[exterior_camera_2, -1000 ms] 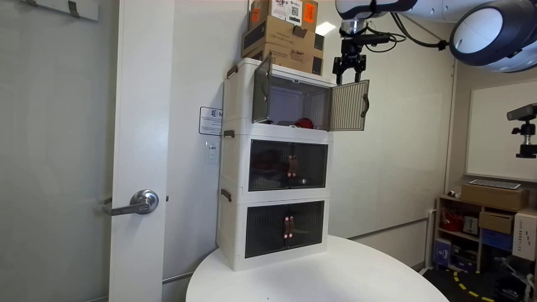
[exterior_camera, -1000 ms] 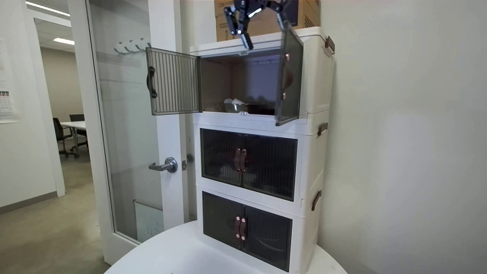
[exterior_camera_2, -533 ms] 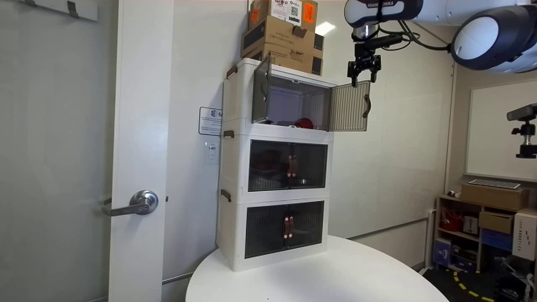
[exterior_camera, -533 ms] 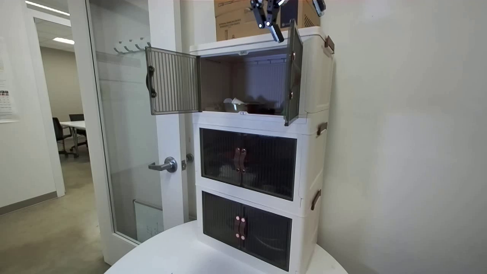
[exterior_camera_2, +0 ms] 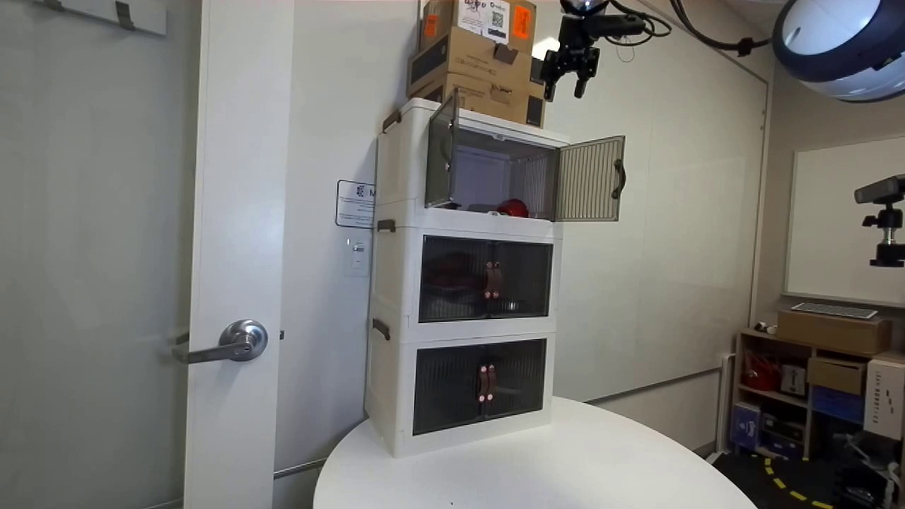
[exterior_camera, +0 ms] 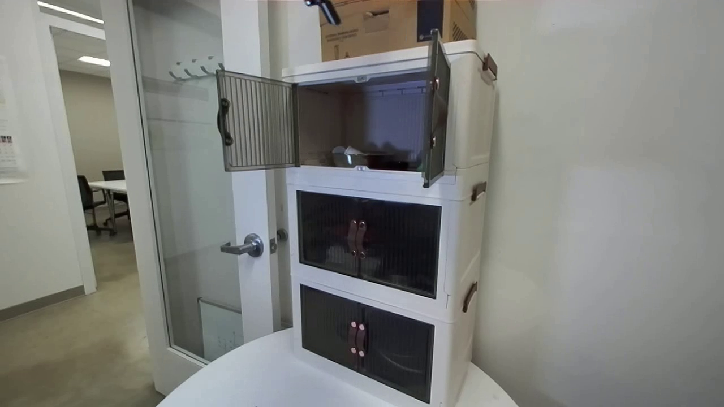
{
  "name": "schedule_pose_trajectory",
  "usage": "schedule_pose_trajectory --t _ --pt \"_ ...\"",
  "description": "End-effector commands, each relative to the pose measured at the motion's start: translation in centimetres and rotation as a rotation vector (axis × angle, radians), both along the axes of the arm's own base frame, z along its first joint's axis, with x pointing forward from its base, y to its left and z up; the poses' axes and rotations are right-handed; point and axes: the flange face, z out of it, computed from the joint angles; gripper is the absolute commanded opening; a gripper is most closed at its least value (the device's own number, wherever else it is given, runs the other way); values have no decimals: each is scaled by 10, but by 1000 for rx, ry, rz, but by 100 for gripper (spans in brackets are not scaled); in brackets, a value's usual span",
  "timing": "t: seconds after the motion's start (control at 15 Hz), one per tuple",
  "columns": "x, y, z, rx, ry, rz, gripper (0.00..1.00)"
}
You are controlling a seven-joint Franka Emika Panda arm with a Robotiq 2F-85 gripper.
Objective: Open the top drawer.
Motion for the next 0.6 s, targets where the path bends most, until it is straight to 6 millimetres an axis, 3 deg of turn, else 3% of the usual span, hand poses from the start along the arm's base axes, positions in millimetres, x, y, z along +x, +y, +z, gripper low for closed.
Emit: schedule_pose_trajectory --t 0.0,0.2,0.53 --pt "-4 49 11 95 -27 164 100" --pt "11 72 -14 251 13 267 100" --pt "20 74 -41 340 107 312 100"
